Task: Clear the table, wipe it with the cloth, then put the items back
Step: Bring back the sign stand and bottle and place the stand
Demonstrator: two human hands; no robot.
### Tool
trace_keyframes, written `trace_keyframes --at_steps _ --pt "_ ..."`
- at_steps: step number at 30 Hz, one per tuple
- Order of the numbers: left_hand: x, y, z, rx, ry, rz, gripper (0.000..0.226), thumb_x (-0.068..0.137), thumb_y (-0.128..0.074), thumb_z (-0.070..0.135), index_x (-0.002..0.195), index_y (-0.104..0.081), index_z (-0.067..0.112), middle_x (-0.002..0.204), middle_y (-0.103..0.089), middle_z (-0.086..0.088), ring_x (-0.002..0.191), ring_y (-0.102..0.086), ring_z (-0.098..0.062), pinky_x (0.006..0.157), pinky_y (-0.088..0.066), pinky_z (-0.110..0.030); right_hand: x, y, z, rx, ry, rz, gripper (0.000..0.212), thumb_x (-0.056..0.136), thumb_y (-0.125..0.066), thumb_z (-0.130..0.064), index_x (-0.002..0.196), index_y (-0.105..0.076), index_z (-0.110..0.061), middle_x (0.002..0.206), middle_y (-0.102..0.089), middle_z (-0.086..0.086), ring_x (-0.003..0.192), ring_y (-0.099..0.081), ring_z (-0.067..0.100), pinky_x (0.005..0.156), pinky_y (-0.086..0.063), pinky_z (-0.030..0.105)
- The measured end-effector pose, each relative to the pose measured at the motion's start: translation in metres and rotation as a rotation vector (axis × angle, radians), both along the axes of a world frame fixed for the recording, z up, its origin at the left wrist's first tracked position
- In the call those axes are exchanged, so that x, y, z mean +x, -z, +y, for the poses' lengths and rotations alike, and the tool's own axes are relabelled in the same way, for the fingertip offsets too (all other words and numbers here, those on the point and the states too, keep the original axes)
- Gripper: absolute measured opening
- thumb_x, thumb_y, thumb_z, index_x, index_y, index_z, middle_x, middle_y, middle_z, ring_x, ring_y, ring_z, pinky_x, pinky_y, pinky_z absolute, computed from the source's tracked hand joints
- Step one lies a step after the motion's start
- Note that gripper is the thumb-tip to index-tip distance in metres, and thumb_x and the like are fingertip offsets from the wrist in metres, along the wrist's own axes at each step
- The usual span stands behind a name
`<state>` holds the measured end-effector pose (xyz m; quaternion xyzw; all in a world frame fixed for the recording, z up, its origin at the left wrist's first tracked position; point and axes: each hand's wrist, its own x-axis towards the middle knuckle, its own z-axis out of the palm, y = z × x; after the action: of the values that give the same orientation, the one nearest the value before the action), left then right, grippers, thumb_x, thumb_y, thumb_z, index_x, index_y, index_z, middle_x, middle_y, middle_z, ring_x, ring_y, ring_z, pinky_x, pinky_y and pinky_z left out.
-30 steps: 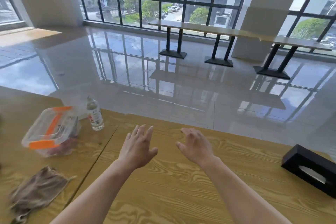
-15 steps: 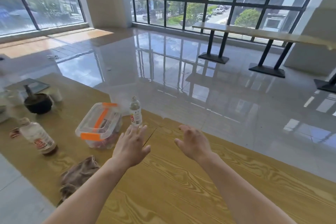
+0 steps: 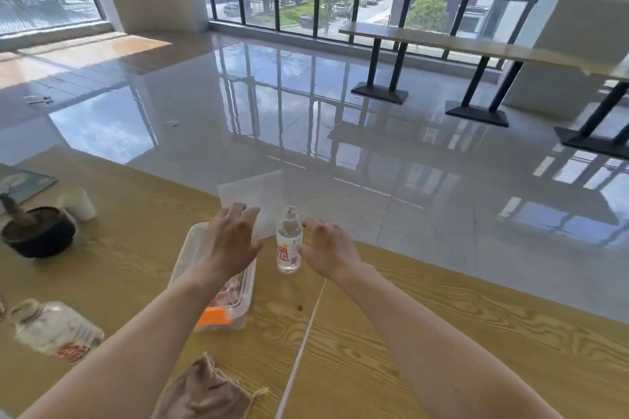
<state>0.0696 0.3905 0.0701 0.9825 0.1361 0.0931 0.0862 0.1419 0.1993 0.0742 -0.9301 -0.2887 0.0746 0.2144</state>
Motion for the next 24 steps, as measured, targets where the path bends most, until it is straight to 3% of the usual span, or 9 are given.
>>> trace_keyframes --at_steps 6,10,13,17,21,24 --pt "0.058 -0.001 0.049 0.122 -0.003 0.041 0.049 0.082 -0.065 0.027 0.127 -0.056 0.009 0.124 -0.055 -0.017 0.118 -0.049 -0.037 0.093 -0.044 -0.045 0.038 0.000 0.050 0.005 0.006 -0.003 0.054 0.092 -0.063 -0.023 0.142 -0.046 -0.020 0.136 -0.048 0.010 0.121 -0.050 0.031 0.095 -0.044 0.037" --pt "0.100 0.009 0.070 0.166 -0.020 0.098 0.062 0.083 -0.066 0.032 0.137 -0.046 0.012 0.137 -0.046 -0.022 0.133 -0.037 -0.042 0.105 -0.039 -0.050 0.063 0.009 0.067 -0.107 -0.030 0.050 0.061 0.098 -0.056 -0.021 0.153 -0.030 -0.028 0.157 -0.031 0.006 0.135 -0.042 0.034 0.108 -0.039 0.042" --pt "0.123 0.019 0.078 0.166 -0.032 0.144 0.060 0.086 -0.061 0.033 0.139 -0.040 0.012 0.133 -0.050 -0.019 0.124 -0.046 -0.037 0.099 -0.043 -0.046 0.073 0.017 0.072 -0.172 -0.071 0.120 0.057 0.102 -0.048 -0.020 0.154 -0.028 -0.030 0.162 -0.024 0.001 0.138 -0.040 0.032 0.110 -0.038 0.043" --pt "0.135 0.029 0.083 0.177 -0.030 0.207 0.041 0.091 -0.055 0.029 0.127 -0.048 0.012 0.115 -0.063 -0.012 0.103 -0.062 -0.032 0.078 -0.046 -0.037 0.074 0.029 0.072 -0.177 -0.110 0.114 0.035 0.103 -0.045 -0.017 0.138 -0.046 -0.019 0.136 -0.049 0.006 0.120 -0.051 0.033 0.091 -0.046 0.042" --pt "0.139 0.037 0.088 0.215 -0.033 0.170 0.016 0.091 -0.056 0.012 0.107 -0.060 0.012 0.101 -0.064 -0.010 0.089 -0.065 -0.030 0.065 -0.042 -0.034 0.073 0.035 0.069 -0.109 -0.081 0.065 0.020 0.100 -0.052 -0.015 0.119 -0.055 -0.010 0.112 -0.057 0.011 0.104 -0.057 0.035 0.075 -0.042 0.038" --pt "0.144 0.039 0.090 0.176 -0.025 0.174 0.014 0.090 -0.053 0.004 0.096 -0.063 0.011 0.096 -0.062 -0.011 0.084 -0.065 -0.032 0.062 -0.045 -0.036 0.071 0.032 0.061 -0.088 -0.054 0.013 0.015 0.098 -0.055 -0.015 0.109 -0.057 -0.005 0.103 -0.060 0.013 0.095 -0.059 0.036 0.070 -0.038 0.037"
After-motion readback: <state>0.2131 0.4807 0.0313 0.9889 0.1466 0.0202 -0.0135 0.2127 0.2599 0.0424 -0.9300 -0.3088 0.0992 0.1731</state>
